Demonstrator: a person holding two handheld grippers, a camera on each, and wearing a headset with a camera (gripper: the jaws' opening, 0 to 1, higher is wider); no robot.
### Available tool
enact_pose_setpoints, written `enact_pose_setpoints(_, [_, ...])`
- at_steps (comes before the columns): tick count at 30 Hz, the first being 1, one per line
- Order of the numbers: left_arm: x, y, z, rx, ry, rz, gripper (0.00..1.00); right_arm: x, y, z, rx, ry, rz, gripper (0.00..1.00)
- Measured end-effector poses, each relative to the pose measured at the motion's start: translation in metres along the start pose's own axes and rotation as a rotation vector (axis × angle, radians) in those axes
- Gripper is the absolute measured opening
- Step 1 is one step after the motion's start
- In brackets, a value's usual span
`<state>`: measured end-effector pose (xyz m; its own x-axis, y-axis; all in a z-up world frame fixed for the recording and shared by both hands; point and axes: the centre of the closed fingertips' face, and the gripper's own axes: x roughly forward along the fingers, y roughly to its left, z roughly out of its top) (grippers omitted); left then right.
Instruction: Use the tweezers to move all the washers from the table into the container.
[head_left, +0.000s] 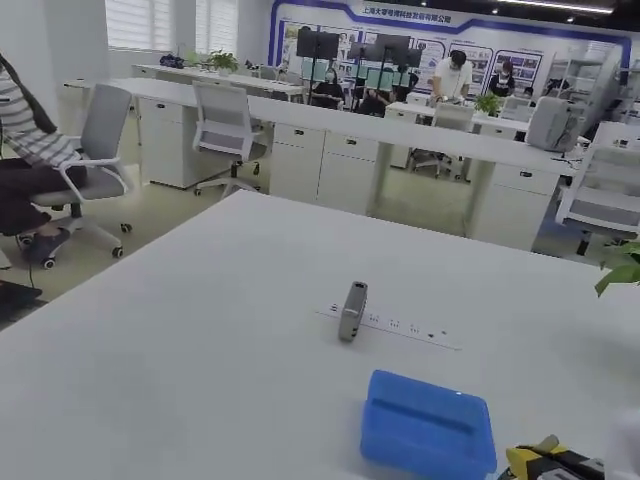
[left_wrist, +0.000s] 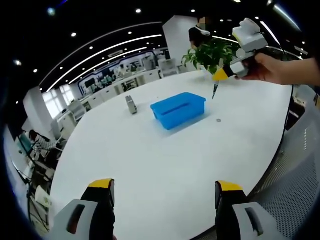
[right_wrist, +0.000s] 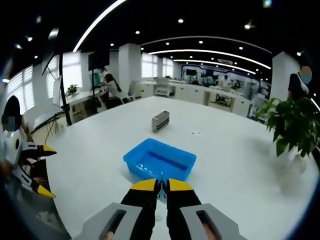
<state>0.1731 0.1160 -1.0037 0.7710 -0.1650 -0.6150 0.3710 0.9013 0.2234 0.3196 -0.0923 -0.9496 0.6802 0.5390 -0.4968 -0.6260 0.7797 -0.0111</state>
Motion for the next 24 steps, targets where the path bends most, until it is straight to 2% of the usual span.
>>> enact_pose_setpoints(5, [0.001,-0.001,0.000,0.002,0.002,-0.005,0.84,-0.001,-0.001,-0.018,0.028,0.019,-0.014,0.02])
enact_pose_setpoints(13, [0.002,-0.003,-0.001,0.009,0.007,-0.017,0.84,0.007,-0.003,-0.048,0.063,0.085,-0.018,0.02])
enact_pose_setpoints(21, [0.002,-0.005,-0.002,0.014,0.012,-0.025,0.84,0.016,-0.002,-0.060,0.098,0.110,-0.009,0.03])
enact_pose_setpoints(24, [0.003,-0.005,-0.003,0.019,0.019,-0.025,0.84,0.021,-0.002,-0.064,0.089,0.123,-0.009,0.03])
